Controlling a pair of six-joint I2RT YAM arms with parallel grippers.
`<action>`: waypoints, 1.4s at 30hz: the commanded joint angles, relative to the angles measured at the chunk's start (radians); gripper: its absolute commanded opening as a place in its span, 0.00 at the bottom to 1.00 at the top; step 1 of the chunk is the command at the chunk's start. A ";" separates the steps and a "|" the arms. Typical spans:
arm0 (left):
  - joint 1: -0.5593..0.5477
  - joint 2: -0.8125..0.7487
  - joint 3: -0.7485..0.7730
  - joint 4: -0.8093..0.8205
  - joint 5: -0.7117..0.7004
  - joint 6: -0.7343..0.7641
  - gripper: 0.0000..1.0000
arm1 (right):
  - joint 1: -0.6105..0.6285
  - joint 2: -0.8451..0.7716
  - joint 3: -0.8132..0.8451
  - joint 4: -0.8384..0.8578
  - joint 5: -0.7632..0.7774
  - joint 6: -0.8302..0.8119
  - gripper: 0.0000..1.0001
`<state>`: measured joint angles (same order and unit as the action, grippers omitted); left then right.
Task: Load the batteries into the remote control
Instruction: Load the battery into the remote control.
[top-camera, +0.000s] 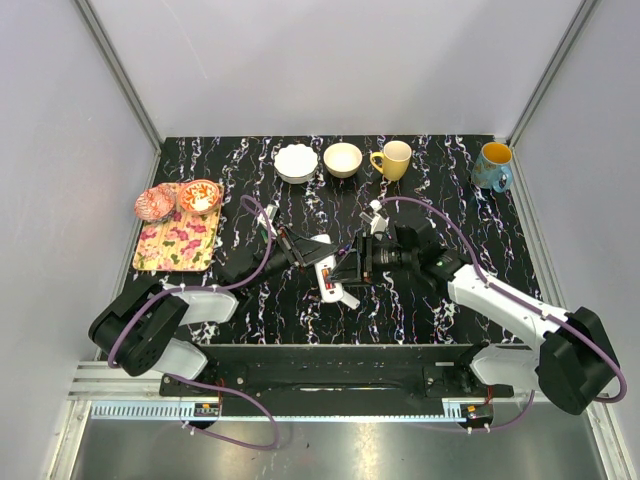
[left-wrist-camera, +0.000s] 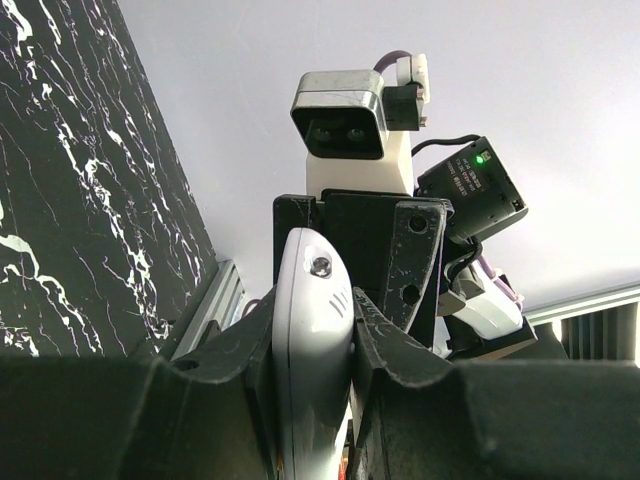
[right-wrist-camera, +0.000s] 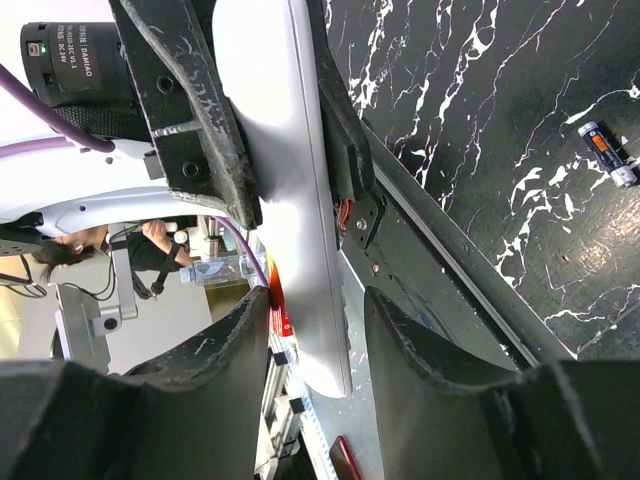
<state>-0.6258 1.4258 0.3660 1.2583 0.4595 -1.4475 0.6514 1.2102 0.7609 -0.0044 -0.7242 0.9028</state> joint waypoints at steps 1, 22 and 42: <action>0.003 -0.030 0.007 0.308 0.004 -0.005 0.00 | -0.007 0.009 0.006 0.029 0.008 -0.004 0.47; -0.002 -0.054 0.033 0.289 0.002 -0.010 0.00 | -0.003 0.034 0.026 -0.072 0.063 -0.053 0.35; -0.011 -0.105 0.047 0.239 -0.013 -0.011 0.00 | 0.037 0.055 0.055 -0.175 0.184 -0.119 0.27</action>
<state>-0.6247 1.3880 0.3660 1.2030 0.4522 -1.4143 0.6762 1.2285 0.8093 -0.0769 -0.6888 0.8371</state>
